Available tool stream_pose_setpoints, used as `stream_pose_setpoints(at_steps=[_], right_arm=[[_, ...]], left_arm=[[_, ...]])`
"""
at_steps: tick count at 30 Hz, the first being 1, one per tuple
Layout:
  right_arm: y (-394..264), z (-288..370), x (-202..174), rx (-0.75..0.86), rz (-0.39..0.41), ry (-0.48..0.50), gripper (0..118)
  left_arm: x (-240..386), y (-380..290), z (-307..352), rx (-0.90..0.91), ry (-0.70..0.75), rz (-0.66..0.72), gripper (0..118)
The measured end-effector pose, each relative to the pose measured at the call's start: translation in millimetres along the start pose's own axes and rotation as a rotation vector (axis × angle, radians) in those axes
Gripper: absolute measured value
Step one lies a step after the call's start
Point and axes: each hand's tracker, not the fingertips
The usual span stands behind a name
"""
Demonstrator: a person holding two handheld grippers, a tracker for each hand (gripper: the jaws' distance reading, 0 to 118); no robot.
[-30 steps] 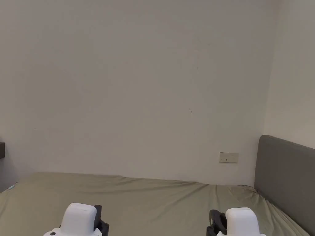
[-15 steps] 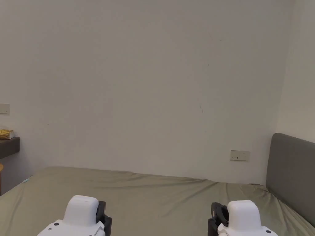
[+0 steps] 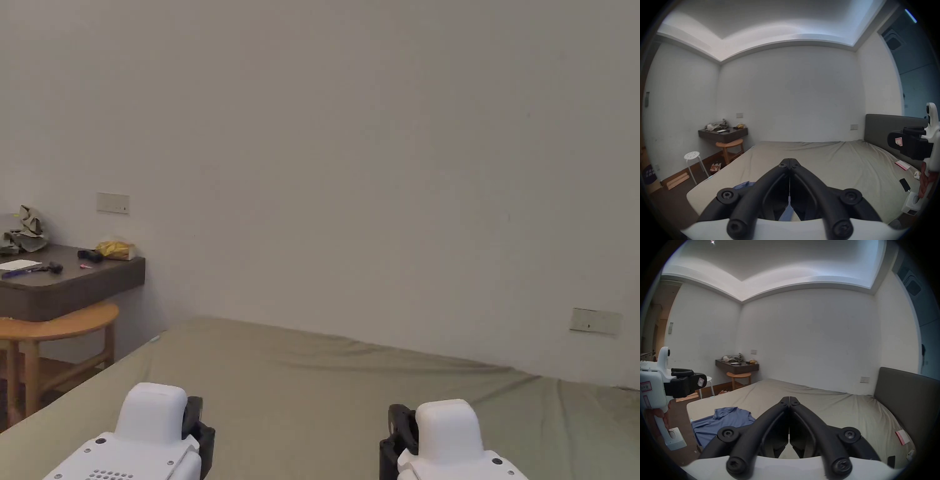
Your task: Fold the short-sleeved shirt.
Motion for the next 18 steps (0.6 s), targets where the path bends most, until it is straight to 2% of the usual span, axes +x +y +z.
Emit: stream_pose_setpoints(at_steps=[10,14,18], right_arm=[[-20.9,-64.1,-73.5,-0.052,0.014,0.169,1],[-36.3,-86.4,-87.5,-0.089,0.012,0.207,1],[-51.1,-106.7,-92.3,-0.105,0.049,0.208,1]], left_arm=[[-92.9,-36.9,-17.0,-0.136,0.180,0.083,0],[-114.4,-62.7,-41.5,-0.211,0.188,0.140,0],[-125.1,-96.0,-83.1,-0.310,0.188,0.167,0]])
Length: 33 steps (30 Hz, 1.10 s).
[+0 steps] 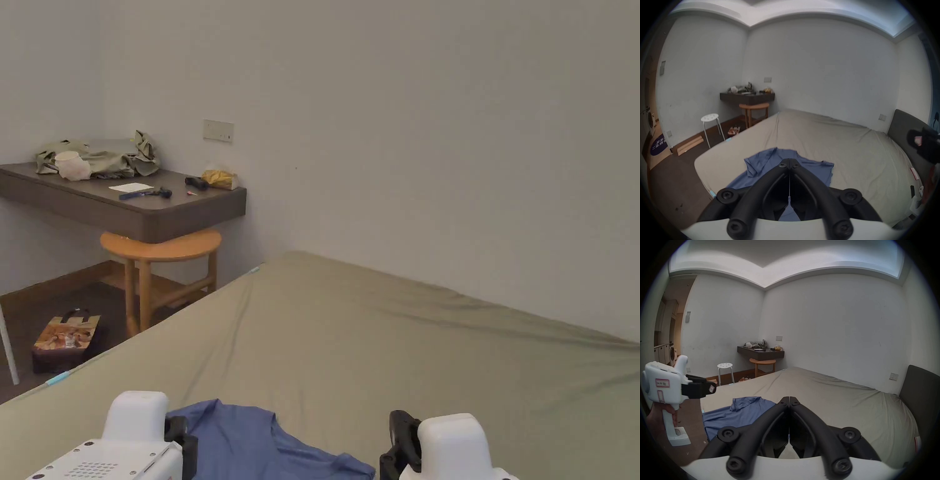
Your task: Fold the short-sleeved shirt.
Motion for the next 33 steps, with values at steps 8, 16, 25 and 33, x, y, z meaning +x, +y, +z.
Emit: stream_pose_setpoints(at_steps=[8,16,25,33], right_arm=[[-30.5,-38.5,20.2,-0.045,-0.026,0.010,1],[-62.9,-56.6,37.5,-0.137,-0.005,-0.037,1],[-104.5,-59.5,47.8,-0.263,-0.030,-0.063,1],[-136.7,1.4,53.2,-0.338,-0.084,-0.058,1]], left_arm=[[6.2,-71.9,-166.5,-0.454,-0.123,-0.004,98],[34.2,-137.6,-268.9,-0.612,-0.098,-0.108,114],[44.3,-139.3,-258.7,-0.485,-0.056,-0.213,100],[63.8,-122.3,-243.2,-0.359,0.028,-0.276,0]])
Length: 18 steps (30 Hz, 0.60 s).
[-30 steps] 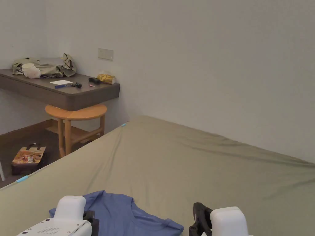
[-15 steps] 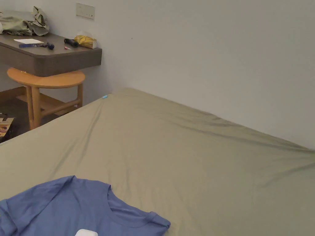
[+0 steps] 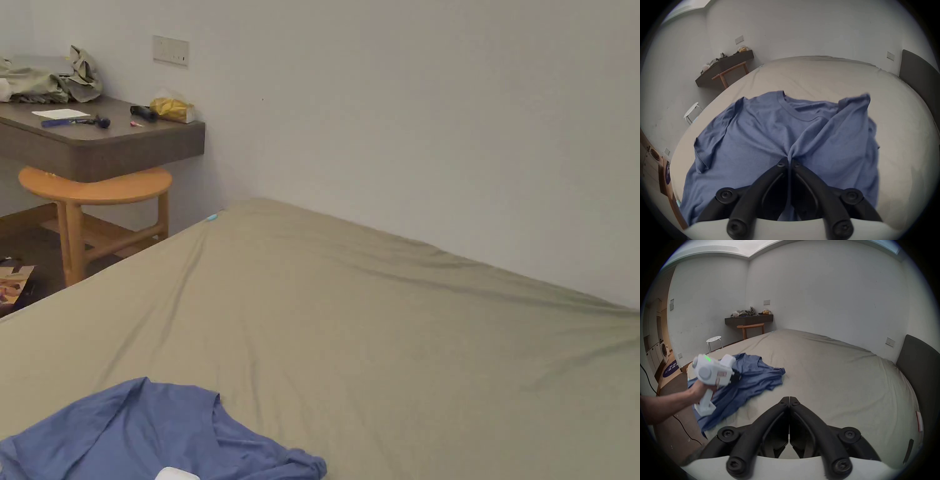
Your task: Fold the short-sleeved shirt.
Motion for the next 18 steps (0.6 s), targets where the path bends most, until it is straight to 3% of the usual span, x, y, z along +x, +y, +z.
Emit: stream_pose_setpoints(at_steps=[2,9,18], right_arm=[[-12.5,18.3,14.8,-0.013,-0.024,-0.019,1],[-36.0,82.1,89.1,0.011,-0.165,-0.164,1],[-68.1,181.5,169.3,0.084,-0.294,-0.381,1]], left_arm=[[7.6,11.7,18.4,0.047,-0.056,0.060,0],[92.6,42.4,70.4,0.095,-0.147,-0.053,0],[277.0,56.8,159.7,0.207,-0.446,-0.297,0]])
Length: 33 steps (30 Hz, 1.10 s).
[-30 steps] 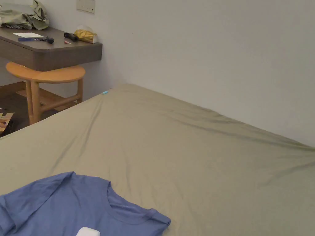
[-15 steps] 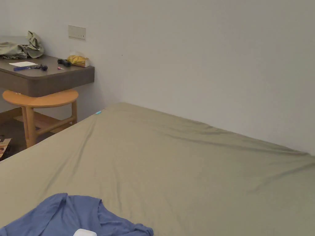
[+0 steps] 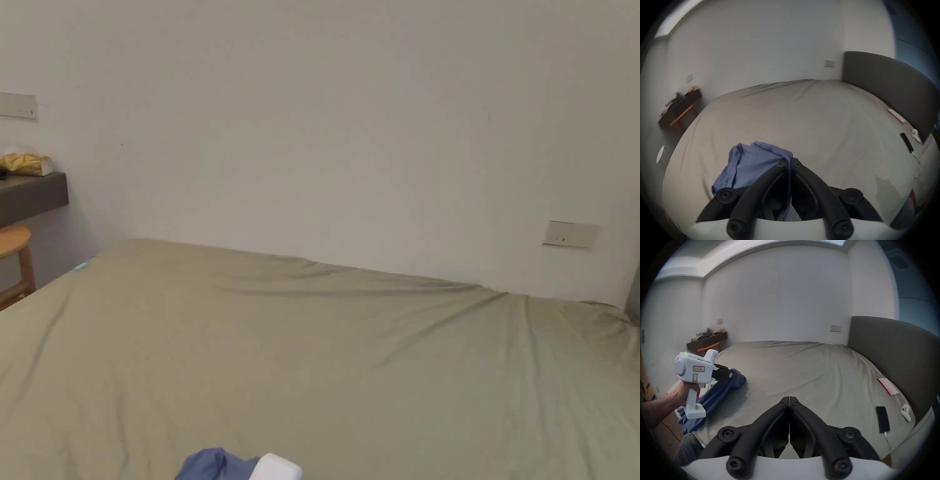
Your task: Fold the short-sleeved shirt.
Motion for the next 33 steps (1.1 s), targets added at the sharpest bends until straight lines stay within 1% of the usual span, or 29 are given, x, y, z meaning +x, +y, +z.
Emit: stream_pose_setpoints(at_steps=[2,5,10,13,16,17,18,19,20,21,22,24,27,31,33], right_arm=[[-2.9,15.3,21.7,0.010,-0.031,-0.046,1],[-7.1,36.5,49.1,0.022,-0.065,-0.103,1],[-12.2,65.3,81.7,0.040,-0.105,-0.172,1],[-15.6,78.1,95.0,0.055,-0.123,-0.205,1],[-19.3,86.1,103.2,0.057,-0.139,-0.223,1],[-21.4,88.0,105.1,0.057,-0.142,-0.230,1],[-23.5,89.4,106.4,0.056,-0.145,-0.235,1],[-26.4,90.4,107.3,0.053,-0.150,-0.240,1],[-28.5,90.7,108.0,0.048,-0.158,-0.243,1],[-30.1,90.8,108.5,0.042,-0.166,-0.242,1],[-30.9,90.8,108.2,0.035,-0.173,-0.241,1],[-32.6,92.7,105.8,0.034,-0.178,-0.239,1],[-28.2,95.6,97.8,0.040,-0.175,-0.227,1],[-14.7,96.4,80.4,0.072,-0.143,-0.194,2],[-6.4,93.6,69.3,0.089,-0.125,-0.168,2]], left_arm=[[49.4,14.9,1.6,0.030,-0.087,-0.049,0],[120.1,32.7,16.0,0.061,-0.233,-0.078,0],[217.0,37.0,50.9,0.104,-0.417,-0.167,0],[254.0,25.6,59.4,0.092,-0.466,-0.211,0],[272.6,4.1,50.6,0.002,-0.488,-0.207,0],[275.8,-4.1,45.4,-0.037,-0.492,-0.210,6],[278.1,-11.2,41.5,-0.073,-0.491,-0.216,32],[279.0,-18.4,37.0,-0.116,-0.489,-0.216,75],[277.8,-25.6,31.2,-0.171,-0.492,-0.213,108],[272.8,-31.6,29.3,-0.220,-0.510,-0.198,112],[262.9,-36.8,32.1,-0.211,-0.544,-0.147,108],[242.3,-37.6,36.2,-0.224,-0.523,-0.084,108],[188.1,-25.5,50.1,-0.173,-0.424,-0.024,108],[84.8,-7.4,99.9,-0.034,-0.243,0.110,108],[34.9,-3.7,129.1,0.023,-0.159,0.149,108]])
